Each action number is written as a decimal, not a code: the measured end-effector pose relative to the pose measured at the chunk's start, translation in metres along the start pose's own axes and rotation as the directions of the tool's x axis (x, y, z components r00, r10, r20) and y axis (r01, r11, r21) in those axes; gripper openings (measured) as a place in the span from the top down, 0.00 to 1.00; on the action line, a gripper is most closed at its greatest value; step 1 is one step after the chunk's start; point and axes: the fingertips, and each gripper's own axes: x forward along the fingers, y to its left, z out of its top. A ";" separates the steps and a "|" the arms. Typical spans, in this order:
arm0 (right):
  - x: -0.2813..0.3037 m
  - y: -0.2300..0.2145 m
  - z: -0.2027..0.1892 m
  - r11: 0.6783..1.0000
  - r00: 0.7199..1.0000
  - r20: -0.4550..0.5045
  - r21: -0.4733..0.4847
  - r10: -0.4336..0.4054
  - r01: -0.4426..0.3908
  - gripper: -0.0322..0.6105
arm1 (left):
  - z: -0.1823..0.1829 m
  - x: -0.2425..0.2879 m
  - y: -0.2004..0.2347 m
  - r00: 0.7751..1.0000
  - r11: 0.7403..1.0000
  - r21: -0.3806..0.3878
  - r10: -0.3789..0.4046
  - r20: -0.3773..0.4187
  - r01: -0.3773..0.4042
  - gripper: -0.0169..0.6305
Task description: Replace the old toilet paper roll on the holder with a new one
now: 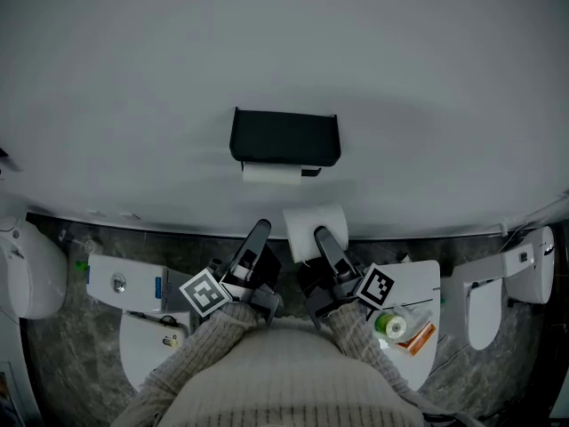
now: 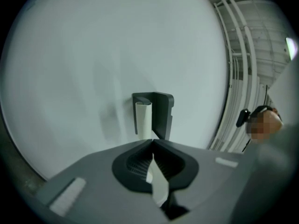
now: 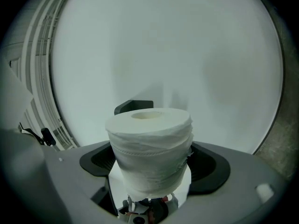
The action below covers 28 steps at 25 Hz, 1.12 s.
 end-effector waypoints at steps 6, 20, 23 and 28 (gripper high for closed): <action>0.007 -0.010 0.009 1.000 1.000 0.011 0.027 -0.001 0.001 0.22 | 0.007 0.007 0.005 1.000 1.000 0.009 0.015 0.016 -0.015 0.96; 0.022 -0.013 0.002 0.999 1.000 0.016 0.053 -0.013 0.012 0.23 | 0.022 0.033 0.005 0.999 1.000 -0.003 0.004 -0.039 -0.004 0.96; 0.021 -0.015 -0.001 0.998 1.000 0.012 0.062 -0.018 0.018 0.22 | 0.022 0.036 0.005 0.999 1.000 -0.016 -0.004 -0.037 0.004 0.96; 0.020 -0.016 -0.001 0.998 1.000 0.013 0.066 -0.017 0.016 0.22 | 0.020 0.040 0.005 0.999 0.999 -0.030 -0.017 -0.033 0.016 0.91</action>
